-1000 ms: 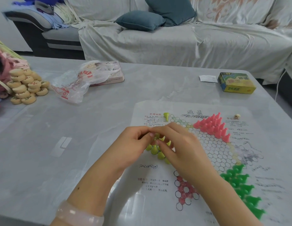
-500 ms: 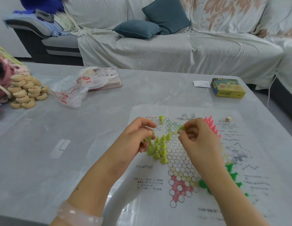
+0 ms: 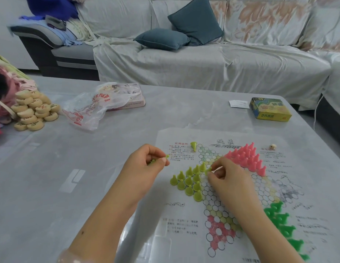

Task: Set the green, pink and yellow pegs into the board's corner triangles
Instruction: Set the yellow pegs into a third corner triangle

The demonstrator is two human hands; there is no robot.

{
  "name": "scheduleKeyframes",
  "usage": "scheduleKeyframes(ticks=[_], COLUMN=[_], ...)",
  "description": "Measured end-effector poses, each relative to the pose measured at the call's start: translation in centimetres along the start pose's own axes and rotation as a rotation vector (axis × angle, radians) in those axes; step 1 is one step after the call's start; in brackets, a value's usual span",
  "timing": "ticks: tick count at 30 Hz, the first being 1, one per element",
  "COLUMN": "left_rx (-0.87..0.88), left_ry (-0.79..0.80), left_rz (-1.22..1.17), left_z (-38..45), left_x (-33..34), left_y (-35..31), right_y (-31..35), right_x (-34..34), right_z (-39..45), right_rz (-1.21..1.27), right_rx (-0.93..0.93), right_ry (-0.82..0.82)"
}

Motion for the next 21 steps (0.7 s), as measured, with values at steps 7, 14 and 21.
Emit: scheduleKeyframes(ticks=[7, 14, 21], left_rx=[0.028, 0.024, 0.031], left_ry=[-0.032, -0.031, -0.008], left_rz=[0.026, 0.038, 0.046], left_z=[0.10, -0.13, -0.06], left_x=[-0.56, -0.59, -0.36], left_y=[0.31, 0.40, 0.55], right_y=[0.00, 0.12, 0.09], right_x=[0.95, 1.03, 1.11], right_z=[0.20, 0.03, -0.01], right_rz=[-0.073, -0.140, -0.147], right_rx=[-0.014, -0.023, -0.026], right_ry=[-0.003, -0.013, 0.001])
Point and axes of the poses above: each hand's wrist, its own z-axis towards the middle knuckle, its own x-axis out of the palm, y = z × x, the point moved 1 cm from there along z, towards the middle knuckle, and after that the axes turned 10 degrees about -z, right-handed, at the moved point
